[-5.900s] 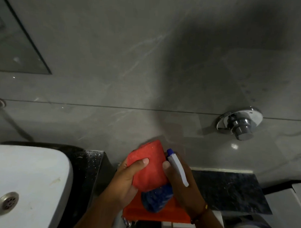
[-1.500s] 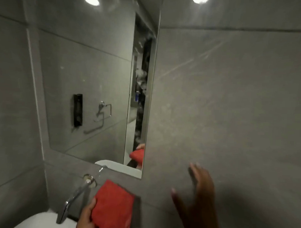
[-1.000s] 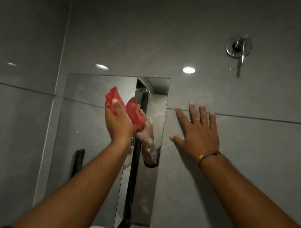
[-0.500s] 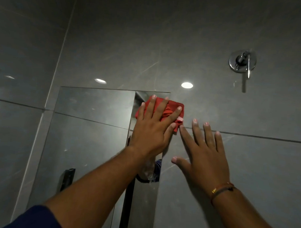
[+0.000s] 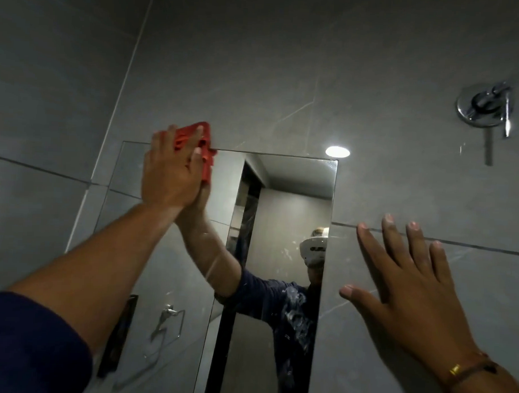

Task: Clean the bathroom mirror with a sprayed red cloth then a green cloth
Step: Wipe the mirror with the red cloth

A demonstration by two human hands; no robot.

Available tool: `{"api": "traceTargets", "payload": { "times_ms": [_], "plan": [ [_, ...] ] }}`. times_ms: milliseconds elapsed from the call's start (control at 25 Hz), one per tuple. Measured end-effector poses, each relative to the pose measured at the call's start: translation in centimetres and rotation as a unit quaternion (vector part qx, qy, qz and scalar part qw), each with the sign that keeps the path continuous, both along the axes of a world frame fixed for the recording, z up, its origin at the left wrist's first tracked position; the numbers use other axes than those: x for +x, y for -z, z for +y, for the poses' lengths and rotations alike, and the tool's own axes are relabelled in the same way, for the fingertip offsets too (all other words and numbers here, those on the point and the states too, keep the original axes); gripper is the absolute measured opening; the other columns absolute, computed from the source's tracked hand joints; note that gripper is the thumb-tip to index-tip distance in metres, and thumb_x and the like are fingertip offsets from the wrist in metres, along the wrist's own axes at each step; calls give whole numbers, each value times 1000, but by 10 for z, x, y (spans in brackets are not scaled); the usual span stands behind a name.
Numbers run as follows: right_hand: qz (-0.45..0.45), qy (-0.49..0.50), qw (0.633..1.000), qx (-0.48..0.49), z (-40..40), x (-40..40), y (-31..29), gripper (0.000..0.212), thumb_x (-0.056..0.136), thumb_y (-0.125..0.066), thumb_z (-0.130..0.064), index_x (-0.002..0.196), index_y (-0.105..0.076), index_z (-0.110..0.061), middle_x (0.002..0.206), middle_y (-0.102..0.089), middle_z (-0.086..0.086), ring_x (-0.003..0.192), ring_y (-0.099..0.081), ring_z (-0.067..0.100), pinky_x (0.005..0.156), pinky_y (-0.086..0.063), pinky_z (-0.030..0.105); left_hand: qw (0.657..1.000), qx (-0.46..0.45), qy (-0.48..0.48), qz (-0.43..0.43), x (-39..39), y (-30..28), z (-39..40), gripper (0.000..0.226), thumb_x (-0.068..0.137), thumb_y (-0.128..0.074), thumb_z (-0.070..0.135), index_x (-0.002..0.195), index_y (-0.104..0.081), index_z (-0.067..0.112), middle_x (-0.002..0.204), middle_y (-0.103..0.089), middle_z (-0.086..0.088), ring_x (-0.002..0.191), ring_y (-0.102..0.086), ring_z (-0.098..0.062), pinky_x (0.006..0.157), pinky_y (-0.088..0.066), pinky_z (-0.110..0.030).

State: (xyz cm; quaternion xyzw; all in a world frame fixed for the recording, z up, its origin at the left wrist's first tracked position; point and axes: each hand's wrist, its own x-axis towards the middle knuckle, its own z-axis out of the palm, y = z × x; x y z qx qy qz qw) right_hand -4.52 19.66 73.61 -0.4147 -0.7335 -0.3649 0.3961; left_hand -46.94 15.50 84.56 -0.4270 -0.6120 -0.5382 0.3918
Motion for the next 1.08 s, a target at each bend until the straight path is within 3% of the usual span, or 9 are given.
{"api": "traceTargets", "payload": {
  "times_ms": [80, 200, 320, 400, 640, 720, 840, 920, 1080],
  "plan": [
    [-3, 4, 1000, -5, 0, -1, 0, 100, 80, -15, -94, 164, 6, -45, 175, 5, 4, 160, 10, 31, 128, 0, 55, 999, 20, -4, -47, -60, 4, -7, 59, 105, -19, 51, 161, -33, 36, 167, -30, -18, 155, -24, -43, 122, -29, -64],
    [1, 0, 1000, -10, -1, -2, -1, 99, 80, -12, -95, 164, 6, -46, 175, 5, 4, 160, 13, 30, 127, 11, 46, 982, 35, 15, -185, -99, 16, -13, 57, 107, -21, 49, 163, -27, 39, 172, -20, -17, 160, -11, -42, 128, -17, -61],
    [0, -6, 1000, -7, -1, -3, -2, 98, 82, -17, -91, 165, 4, -43, 175, 5, 5, 159, 13, 31, 126, 13, 44, 941, 59, 36, -332, -57, 29, -7, 56, 106, -22, 49, 162, -20, 48, 176, -10, -11, 162, -3, -40, 129, -10, -59],
    [-8, -4, 1000, -5, -1, -5, -1, 97, 83, -21, -87, 165, 3, -41, 174, 6, 5, 159, 13, 33, 127, 8, 52, 933, 76, 40, -350, 0, 39, 0, 56, 105, -24, 49, 161, -21, 49, 176, -10, -10, 161, -5, -41, 129, -9, -60],
    [-35, 10, 999, 9, -6, 5, -3, 88, 90, -27, -72, 165, -20, -28, 172, -22, 11, 157, -13, 42, 124, -19, 60, 998, -6, 50, -42, 204, 87, 15, 60, 108, -23, 52, 164, 0, 48, 178, 5, -8, 162, 8, -42, 128, -6, -64],
    [-37, 19, 999, 13, -8, 13, -2, 87, 90, -27, -71, 165, -25, -26, 171, -26, 12, 156, -19, 41, 123, -23, 59, 988, -70, 56, 123, 226, 109, 12, 63, 108, -25, 55, 164, 3, 47, 178, 8, -7, 161, 13, -40, 128, -5, -65],
    [-32, 18, 999, 11, -7, 18, 0, 87, 91, -27, -70, 166, -21, -26, 171, -24, 14, 157, -18, 40, 123, -23, 61, 928, -132, 22, 348, 166, 127, 3, 62, 108, -25, 58, 165, -4, 46, 178, 4, -9, 162, 12, -40, 128, -10, -65],
    [-32, 8, 999, 10, -6, 18, 2, 87, 91, -27, -70, 166, -18, -27, 172, -22, 14, 157, -15, 40, 124, -22, 62, 934, -131, 12, 331, 107, 122, -4, 59, 108, -17, 58, 164, -6, 48, 178, 5, -7, 162, 10, -38, 128, -12, -65],
    [-24, 0, 1000, 12, -3, 13, 4, 87, 91, -28, -71, 167, -16, -29, 173, -19, 12, 158, -12, 39, 126, -16, 61, 995, -67, 24, 69, 0, 102, -15, 55, 108, -12, 54, 163, -5, 53, 178, 9, 0, 162, 10, -35, 125, -10, -68]
  ]
}}
